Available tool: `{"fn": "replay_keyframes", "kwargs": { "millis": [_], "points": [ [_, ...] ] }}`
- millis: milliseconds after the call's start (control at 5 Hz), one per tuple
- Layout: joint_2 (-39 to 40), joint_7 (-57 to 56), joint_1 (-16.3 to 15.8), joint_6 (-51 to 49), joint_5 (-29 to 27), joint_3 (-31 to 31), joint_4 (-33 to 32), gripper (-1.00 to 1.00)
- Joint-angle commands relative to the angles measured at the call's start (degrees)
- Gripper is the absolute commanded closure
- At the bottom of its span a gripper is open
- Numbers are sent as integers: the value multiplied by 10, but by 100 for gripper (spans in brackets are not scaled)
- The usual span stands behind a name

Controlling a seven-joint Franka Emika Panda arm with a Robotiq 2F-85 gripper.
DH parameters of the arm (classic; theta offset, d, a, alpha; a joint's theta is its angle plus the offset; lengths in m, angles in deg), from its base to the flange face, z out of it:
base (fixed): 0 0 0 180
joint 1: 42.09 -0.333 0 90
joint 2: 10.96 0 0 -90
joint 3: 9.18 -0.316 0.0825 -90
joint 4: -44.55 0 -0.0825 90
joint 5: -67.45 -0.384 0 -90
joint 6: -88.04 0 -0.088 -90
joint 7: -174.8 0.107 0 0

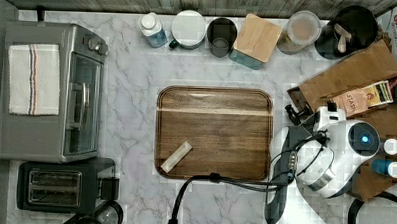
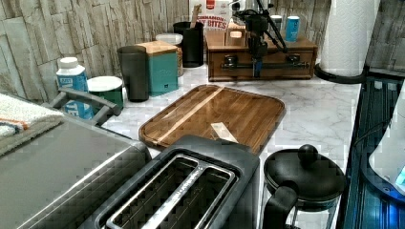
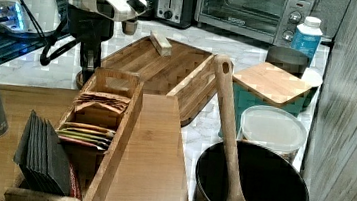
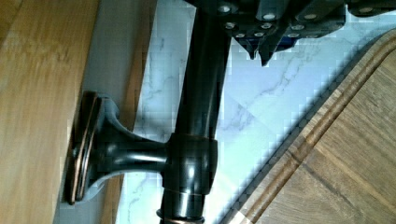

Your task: Close the drawer.

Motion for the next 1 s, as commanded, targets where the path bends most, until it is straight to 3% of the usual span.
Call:
{"fn": "replay_keyframes", "kwargs": {
  "millis": [200, 1000],
  "points": [
    [-64, -4, 24, 75, 8, 38, 68, 100],
    [-65, -3, 29, 75, 9, 32, 68, 100]
  ]
}}
